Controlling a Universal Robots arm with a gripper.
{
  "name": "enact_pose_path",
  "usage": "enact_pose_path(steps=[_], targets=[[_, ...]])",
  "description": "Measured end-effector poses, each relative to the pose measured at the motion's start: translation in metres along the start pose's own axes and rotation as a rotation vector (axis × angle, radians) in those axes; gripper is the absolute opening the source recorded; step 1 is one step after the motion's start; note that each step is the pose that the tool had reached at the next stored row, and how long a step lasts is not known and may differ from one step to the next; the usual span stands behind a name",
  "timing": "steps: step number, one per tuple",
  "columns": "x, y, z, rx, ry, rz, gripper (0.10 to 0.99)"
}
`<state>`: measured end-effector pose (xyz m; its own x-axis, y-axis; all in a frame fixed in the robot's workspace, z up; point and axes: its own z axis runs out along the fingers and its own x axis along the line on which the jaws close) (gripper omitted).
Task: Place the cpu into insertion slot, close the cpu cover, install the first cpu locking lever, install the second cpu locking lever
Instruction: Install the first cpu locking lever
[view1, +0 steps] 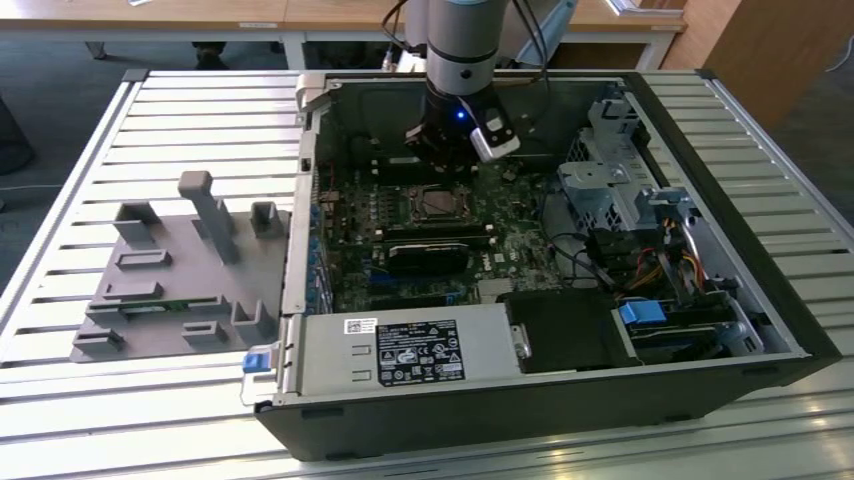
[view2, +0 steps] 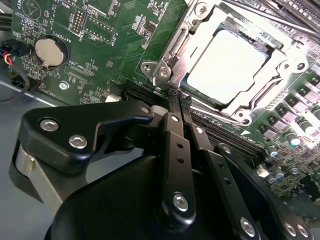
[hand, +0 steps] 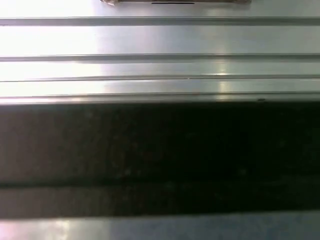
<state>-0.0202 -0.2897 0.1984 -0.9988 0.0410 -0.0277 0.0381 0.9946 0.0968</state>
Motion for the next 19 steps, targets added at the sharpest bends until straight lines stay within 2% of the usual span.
enact_pose_path(steps=[19], targets=[[-0.0001, 0.0006, -0.0008, 0.005, 0.0, 0.0, 0.153]])
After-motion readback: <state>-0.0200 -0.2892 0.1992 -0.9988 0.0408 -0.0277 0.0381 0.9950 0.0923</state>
